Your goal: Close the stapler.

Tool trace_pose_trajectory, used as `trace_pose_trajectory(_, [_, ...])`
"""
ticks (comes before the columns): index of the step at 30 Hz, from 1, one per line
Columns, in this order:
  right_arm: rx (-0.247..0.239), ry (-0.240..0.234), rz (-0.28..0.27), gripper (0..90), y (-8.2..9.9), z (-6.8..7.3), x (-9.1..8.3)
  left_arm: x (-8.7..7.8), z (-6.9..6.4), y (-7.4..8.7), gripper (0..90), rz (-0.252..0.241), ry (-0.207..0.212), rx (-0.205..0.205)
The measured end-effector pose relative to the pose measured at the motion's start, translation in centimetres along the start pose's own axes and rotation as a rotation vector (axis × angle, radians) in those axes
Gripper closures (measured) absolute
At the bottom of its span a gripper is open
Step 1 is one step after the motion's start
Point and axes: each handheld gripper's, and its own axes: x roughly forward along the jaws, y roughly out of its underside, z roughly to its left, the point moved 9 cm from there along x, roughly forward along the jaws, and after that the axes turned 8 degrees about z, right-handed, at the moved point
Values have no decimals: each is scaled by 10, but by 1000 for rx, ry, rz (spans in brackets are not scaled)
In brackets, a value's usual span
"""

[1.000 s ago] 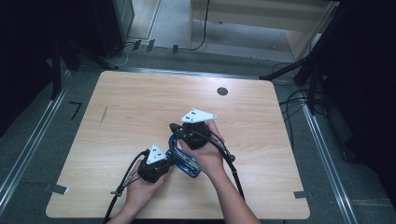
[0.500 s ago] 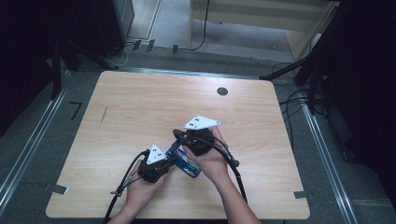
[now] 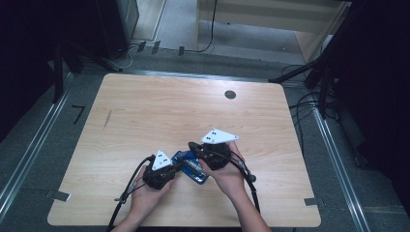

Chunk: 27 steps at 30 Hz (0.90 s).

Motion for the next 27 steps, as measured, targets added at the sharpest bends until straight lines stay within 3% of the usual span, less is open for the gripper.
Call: trace_pose_trajectory(27, [48, -1, 26, 900, 52, -2, -11, -1, -1, 1, 900, 2, 10, 9])
